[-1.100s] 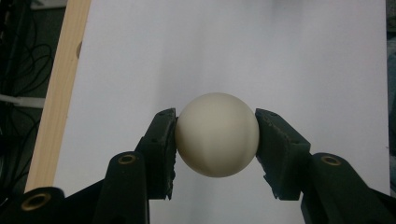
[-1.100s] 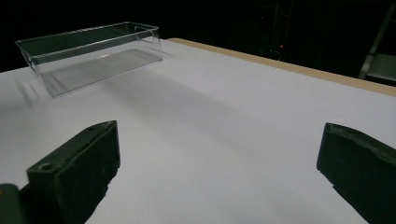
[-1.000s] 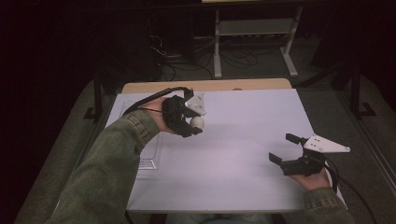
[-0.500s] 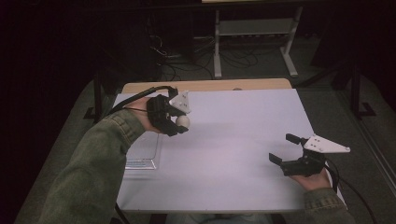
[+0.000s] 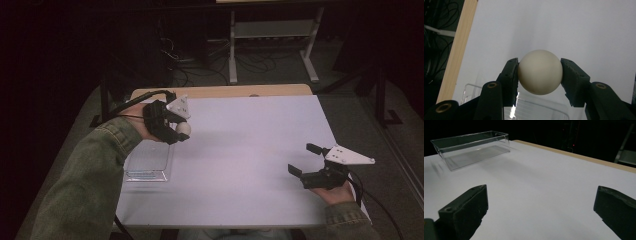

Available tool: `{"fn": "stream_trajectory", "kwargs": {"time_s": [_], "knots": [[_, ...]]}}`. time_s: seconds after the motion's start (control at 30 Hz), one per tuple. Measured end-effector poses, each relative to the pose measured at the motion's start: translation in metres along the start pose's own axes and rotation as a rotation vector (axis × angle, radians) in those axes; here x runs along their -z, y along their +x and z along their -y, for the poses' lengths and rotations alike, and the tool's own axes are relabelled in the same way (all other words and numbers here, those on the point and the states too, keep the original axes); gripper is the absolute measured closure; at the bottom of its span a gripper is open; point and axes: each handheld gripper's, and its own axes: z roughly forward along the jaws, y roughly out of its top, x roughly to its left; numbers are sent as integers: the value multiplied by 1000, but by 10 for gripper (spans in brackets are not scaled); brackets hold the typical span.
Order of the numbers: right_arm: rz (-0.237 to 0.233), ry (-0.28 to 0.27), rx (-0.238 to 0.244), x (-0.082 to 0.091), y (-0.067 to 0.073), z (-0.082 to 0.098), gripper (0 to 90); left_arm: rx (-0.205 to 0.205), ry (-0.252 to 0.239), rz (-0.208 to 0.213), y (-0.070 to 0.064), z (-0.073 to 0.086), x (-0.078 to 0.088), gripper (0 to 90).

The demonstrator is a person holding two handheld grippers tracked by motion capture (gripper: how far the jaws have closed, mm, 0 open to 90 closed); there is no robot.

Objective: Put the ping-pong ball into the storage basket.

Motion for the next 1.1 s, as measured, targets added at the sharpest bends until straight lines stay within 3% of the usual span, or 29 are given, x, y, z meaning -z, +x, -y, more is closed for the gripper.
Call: {"fn": "stream_trajectory", "kwargs": {"time_s": [0.4, 1.1], "knots": [[-1, 9, 5, -1, 0, 1, 0, -6, 49, 14, -3, 16, 5, 504], [1, 2, 15, 0, 0, 0, 0, 121, 127, -31, 12, 76, 11, 504]]}}
